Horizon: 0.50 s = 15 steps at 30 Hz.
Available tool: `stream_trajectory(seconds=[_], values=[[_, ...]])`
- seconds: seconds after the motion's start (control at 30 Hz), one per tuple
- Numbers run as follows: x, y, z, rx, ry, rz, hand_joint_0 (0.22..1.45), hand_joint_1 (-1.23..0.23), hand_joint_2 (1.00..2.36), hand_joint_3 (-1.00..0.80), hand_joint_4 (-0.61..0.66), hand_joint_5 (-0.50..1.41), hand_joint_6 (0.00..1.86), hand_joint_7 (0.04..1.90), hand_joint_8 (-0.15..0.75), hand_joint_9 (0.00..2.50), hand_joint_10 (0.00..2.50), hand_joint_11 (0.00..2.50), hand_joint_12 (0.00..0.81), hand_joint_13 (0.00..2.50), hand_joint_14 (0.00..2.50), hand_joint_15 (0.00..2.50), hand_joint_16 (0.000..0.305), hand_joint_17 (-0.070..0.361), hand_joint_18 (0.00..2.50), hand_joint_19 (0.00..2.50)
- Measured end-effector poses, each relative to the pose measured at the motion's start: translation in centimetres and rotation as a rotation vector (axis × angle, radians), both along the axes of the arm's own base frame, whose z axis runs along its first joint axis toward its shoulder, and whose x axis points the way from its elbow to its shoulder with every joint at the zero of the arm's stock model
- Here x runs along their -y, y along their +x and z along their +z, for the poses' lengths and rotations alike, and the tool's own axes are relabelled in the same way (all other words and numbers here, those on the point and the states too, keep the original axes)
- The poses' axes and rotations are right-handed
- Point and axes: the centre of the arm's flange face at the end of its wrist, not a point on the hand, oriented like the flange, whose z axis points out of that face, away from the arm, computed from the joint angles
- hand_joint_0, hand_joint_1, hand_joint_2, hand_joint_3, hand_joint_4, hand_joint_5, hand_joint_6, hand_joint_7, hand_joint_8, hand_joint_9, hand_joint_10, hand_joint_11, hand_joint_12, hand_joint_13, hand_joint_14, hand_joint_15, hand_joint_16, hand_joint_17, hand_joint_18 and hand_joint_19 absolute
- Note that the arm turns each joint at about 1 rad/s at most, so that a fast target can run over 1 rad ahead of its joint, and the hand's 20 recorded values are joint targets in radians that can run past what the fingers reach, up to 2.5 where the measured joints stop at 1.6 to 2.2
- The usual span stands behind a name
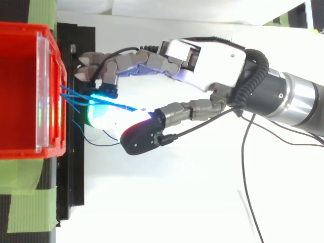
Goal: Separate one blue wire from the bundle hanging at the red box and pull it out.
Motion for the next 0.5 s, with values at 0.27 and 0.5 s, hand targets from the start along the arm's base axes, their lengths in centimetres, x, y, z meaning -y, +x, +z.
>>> stream_trajectory(seconds=[0.27, 0.5], values=[[0.4, -0.02, 0.05, -0.003, -0.028, -0.01, 0.58, -0.59, 1.0, -0.47, 0.29, -0.17, 0.5, 1.14, 0.295, 0.36, 0.0, 0.11, 0.36, 0.19, 0.0, 0.13, 0.055, 0.123, 0.11, 0.22], [0.62, -0.12, -0.05, -0.016, -0.055, -0.01, 0.57, -0.58, 1.0, -0.47, 0.29, -0.17, 0.5, 1.11, 0.295, 0.36, 0.0, 0.11, 0.361, 0.19, 0.0, 0.13, 0.055, 0.124, 0.11, 0.21]])
